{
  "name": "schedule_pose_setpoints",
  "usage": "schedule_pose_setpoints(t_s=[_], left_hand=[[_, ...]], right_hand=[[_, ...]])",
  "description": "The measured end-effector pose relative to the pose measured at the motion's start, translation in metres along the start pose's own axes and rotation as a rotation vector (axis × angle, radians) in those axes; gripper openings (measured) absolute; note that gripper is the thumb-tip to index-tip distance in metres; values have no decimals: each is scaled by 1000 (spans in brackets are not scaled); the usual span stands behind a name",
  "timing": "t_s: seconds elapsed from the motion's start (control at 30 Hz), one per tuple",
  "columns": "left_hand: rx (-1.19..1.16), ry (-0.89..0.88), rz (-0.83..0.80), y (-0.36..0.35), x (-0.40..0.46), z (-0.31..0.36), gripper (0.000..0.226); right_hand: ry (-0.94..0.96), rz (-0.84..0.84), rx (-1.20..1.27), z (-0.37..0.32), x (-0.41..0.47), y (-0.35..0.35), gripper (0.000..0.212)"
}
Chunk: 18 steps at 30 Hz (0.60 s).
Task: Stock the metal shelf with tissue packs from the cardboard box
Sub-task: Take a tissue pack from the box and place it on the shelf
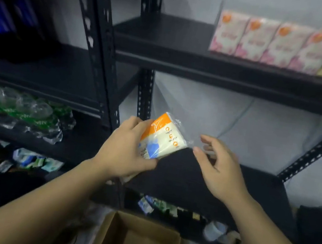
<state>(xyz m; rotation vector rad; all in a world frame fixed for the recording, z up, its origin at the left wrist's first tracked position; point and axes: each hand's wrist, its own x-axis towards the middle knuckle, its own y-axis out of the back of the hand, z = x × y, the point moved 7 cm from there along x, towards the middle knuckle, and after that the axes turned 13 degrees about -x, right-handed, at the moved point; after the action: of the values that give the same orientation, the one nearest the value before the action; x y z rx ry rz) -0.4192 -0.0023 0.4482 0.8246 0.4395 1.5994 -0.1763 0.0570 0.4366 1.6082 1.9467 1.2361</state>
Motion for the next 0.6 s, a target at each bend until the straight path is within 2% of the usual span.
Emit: schedule_pose_setpoints(t_s=[0.13,0.3,0.4,0.47,0.6], left_hand=[[27,-118,95,50,28,45,96],[96,-232,168,100,59,91,98],[152,-271,189,123,82,113,99],[201,-264,187,136,102,122,100],[223,-149,180,149,138,118,102]], right_hand=[[141,136,-107,-32,35,65,52],[318,393,-184,-76,68,136,42],[395,533,-325,-100,98,170,39],[339,530,-495,-104,130,186,40],[183,394,-733,-91,177,190,55]])
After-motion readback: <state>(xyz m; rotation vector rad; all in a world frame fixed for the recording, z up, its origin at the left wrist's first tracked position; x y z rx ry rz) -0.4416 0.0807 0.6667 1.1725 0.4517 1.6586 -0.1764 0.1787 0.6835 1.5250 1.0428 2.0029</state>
